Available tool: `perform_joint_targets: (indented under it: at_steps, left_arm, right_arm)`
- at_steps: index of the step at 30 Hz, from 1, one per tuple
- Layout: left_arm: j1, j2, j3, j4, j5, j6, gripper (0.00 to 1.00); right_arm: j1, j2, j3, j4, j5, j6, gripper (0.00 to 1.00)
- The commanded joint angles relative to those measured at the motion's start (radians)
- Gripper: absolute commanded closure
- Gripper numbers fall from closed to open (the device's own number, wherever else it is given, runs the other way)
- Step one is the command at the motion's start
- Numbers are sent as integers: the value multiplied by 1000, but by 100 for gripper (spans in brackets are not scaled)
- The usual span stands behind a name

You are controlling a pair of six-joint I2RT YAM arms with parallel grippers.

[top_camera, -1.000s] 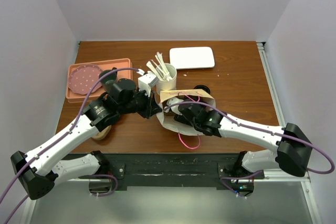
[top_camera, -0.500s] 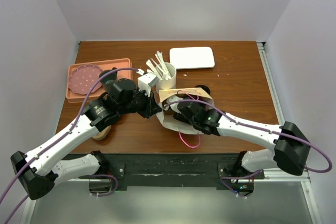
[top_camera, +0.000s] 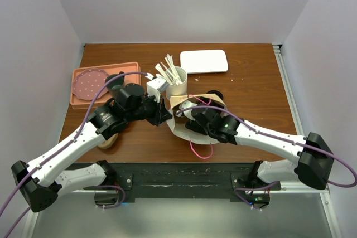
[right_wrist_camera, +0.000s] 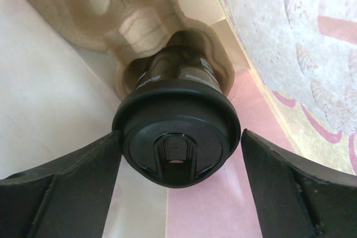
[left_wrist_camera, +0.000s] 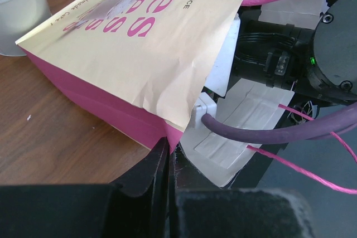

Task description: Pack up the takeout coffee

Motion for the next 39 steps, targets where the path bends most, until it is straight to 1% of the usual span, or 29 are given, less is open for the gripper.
perform_joint_targets:
  at_steps: [1,8,19,29,39]
  left_arm:
    - [-8,1,39,37,27,-11,93]
    - [-8,-2,38,34,27,-14,93]
    - [-8,2,39,35,29,-11,93]
    - [-8,5,49,22,20,-5,93]
    - [-8,39,150,-11,21,-25,92]
  right_arm:
    - [-11,-39,48,-21,10,19,6]
    - [-11,-57,55,-47,9,25,2]
    - [-11,-71,78,-82,-28,33,2]
    - [-11,-66,95,-107,-11,56,2]
    - [-11,-59,109,-128,-31,79,2]
